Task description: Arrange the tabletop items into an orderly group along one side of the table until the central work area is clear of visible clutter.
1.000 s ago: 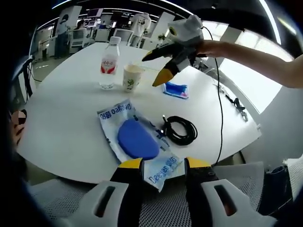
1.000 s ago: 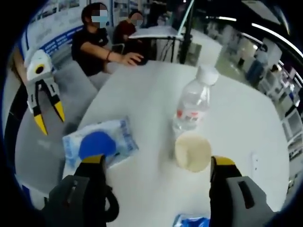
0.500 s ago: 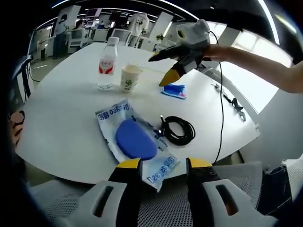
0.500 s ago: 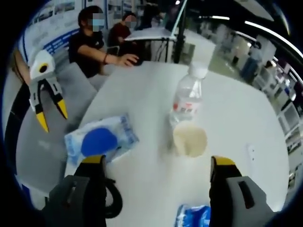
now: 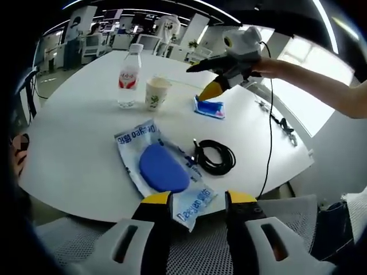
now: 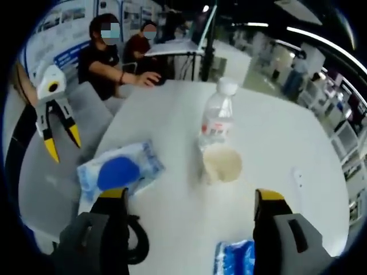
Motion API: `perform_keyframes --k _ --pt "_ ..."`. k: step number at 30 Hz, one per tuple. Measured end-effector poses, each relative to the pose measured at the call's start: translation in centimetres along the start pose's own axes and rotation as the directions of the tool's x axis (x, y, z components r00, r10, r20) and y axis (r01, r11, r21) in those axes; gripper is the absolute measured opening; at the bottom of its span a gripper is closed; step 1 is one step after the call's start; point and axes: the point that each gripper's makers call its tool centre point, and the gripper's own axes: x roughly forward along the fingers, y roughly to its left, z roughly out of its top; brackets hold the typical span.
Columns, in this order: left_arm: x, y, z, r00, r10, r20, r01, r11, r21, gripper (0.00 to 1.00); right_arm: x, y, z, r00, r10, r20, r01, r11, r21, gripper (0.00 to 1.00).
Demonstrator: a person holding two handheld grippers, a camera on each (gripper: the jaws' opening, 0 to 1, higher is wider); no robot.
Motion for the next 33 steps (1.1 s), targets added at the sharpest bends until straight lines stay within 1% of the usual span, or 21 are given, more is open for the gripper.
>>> perform_keyframes --k 4,8,12,16,20,21,27,33 --pt "0.1 -0.1 -0.2 1.0 0.0 -0.007 0.0 1.0 0.005 0.36 -0.5 -0.2 -0.7 1.0 -0.017 0.01 0.017 1.0 0.021 0.88" --pt "0.2 -0.2 -0.5 1.0 -0.002 -0.022 0.003 1.0 0.017 0.35 -1.0 -0.5 -1.5 0.999 -0.033 -0.001 0.033 0.999 0.021 0.86" --pt "0.3 -0.4 -0.7 0.999 -0.005 -0.033 0.006 1.0 0.028 0.35 -1.4 -0.7 -1.9 0.999 -0.042 0.002 0.041 0.999 0.028 0.86" --pt "0.3 -0.5 -0.7 0.999 -0.009 -0.034 0.01 1.0 0.017 0.35 -1.8 -1.2 -2.2 0.998 -0.068 0.012 0.067 0.997 0.048 0.86" --pt "0.3 -0.5 -0.9 0.999 -0.009 -0.04 0.01 1.0 0.022 0.35 -2.2 -1.5 -2.6 0.996 -0.09 0.023 0.088 0.995 0.056 0.85" --pt "0.3 -0.5 -1.0 0.999 -0.008 -0.043 0.009 1.0 0.025 0.35 -2.4 -1.8 -2.5 0.993 -0.114 0.038 0.112 0.992 0.056 0.84" --pt "0.4 -0.5 -0.9 0.999 -0.011 -0.045 0.012 1.0 0.018 0.34 -3.0 -2.4 -2.7 0.984 -0.165 0.064 0.161 0.985 0.063 0.82" --pt "0.4 -0.5 -1.0 0.999 -0.009 -0.046 0.01 1.0 0.018 0.34 -3.8 -3.4 -2.7 0.969 -0.224 0.101 0.217 0.973 0.076 0.8"
